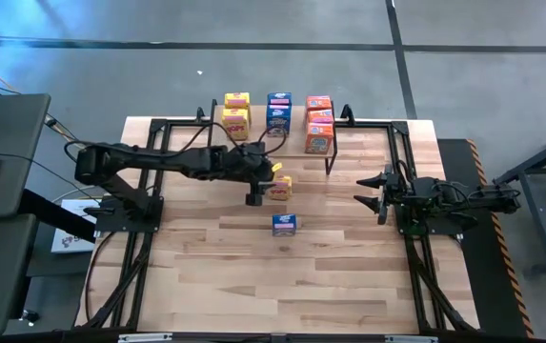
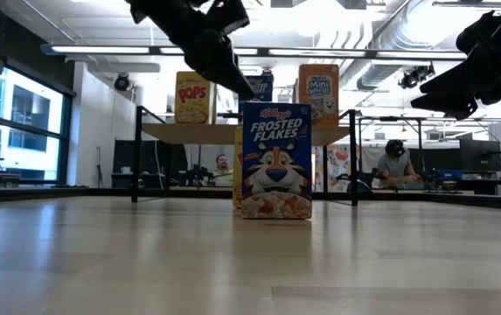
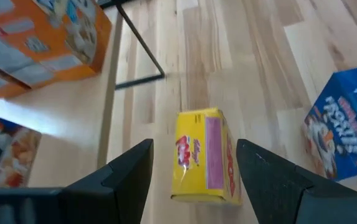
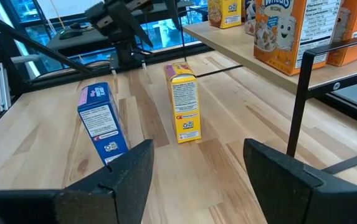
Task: Stack cereal on shelf
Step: Put the yellow cereal box on the shelf aligned with the other yellow cereal boxes
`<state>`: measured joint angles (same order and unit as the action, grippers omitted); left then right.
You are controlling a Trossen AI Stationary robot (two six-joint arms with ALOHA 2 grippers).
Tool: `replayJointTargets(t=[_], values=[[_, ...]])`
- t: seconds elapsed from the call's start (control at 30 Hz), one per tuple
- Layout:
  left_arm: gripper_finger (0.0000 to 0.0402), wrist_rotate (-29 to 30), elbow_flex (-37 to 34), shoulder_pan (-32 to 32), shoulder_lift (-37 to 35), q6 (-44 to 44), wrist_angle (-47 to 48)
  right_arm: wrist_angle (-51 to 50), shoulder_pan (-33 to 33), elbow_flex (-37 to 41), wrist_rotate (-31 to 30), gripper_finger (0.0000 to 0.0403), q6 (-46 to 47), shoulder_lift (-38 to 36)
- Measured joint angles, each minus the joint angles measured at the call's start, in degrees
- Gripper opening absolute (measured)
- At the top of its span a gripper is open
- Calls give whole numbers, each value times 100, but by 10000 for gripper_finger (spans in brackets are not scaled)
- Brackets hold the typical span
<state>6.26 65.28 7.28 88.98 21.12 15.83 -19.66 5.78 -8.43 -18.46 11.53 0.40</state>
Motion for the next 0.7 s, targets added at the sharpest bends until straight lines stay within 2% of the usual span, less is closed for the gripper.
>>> replayJointTargets(t=[0.5,0.7], values=[[267,-107,0,101,53,-95,-34,-55,-2,0,0,240,0,0],[271,-133,-5,133,353,-55,-79,-70,0,0,0,240,0,0]])
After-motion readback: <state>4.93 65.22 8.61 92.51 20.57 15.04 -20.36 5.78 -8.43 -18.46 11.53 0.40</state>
